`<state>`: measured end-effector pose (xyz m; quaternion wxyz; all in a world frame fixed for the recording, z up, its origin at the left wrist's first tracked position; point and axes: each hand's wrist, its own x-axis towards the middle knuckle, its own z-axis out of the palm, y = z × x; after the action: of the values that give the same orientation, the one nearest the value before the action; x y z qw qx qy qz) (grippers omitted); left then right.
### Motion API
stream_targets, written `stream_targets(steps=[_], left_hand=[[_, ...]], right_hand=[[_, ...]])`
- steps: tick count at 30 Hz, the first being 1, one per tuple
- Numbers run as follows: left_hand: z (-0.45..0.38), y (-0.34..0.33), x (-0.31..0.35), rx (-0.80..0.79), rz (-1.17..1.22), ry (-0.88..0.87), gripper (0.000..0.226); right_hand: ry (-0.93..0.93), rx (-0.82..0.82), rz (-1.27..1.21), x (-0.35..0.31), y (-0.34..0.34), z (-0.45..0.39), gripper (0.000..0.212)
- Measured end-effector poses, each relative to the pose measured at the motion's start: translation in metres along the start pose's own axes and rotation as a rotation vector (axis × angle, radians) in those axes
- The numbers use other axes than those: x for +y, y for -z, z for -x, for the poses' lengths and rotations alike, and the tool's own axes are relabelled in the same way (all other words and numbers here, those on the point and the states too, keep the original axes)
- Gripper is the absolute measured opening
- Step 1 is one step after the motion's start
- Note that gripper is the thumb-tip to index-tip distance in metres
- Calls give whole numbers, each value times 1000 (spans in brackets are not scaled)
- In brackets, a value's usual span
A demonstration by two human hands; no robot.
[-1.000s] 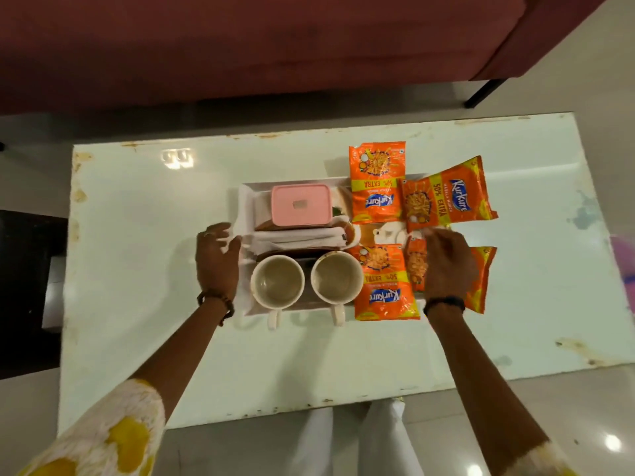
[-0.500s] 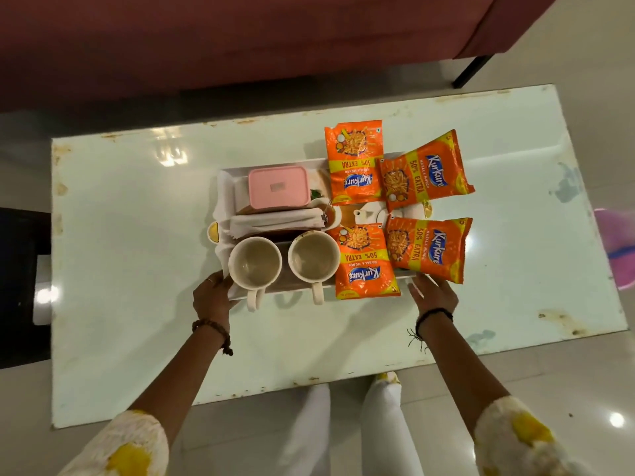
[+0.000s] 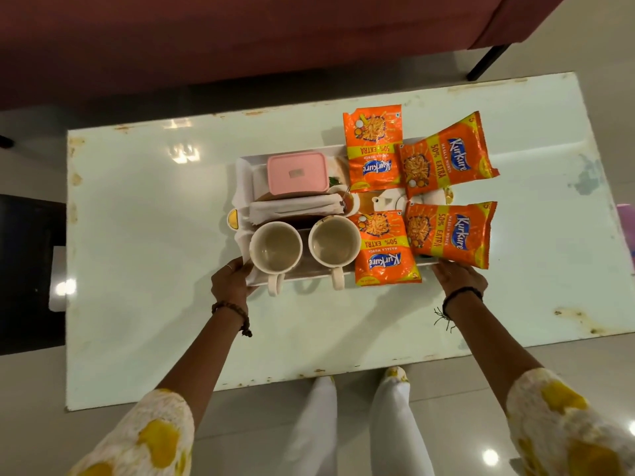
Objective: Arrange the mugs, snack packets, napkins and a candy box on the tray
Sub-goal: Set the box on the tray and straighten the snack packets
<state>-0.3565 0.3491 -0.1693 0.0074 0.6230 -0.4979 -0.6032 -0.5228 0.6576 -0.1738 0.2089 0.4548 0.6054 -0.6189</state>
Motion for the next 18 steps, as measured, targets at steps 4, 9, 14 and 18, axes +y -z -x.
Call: stream_targets(steps=[4,9,14,18], left_hand=[[-1,2,-1,-14,-40,-14,25],[11,-4,-8,17,-41,-36,29],[46,-20,-39,190,-18,16,9],[124,-51,-77,-7,-347,-99,14]], right_hand=[[-27,-39,44,-5,-1,10,19],[21,-137,115,-17,1,20,25],[4,-112,193,-30,4,29,20],[10,-50,155,-19,12,37,37]])
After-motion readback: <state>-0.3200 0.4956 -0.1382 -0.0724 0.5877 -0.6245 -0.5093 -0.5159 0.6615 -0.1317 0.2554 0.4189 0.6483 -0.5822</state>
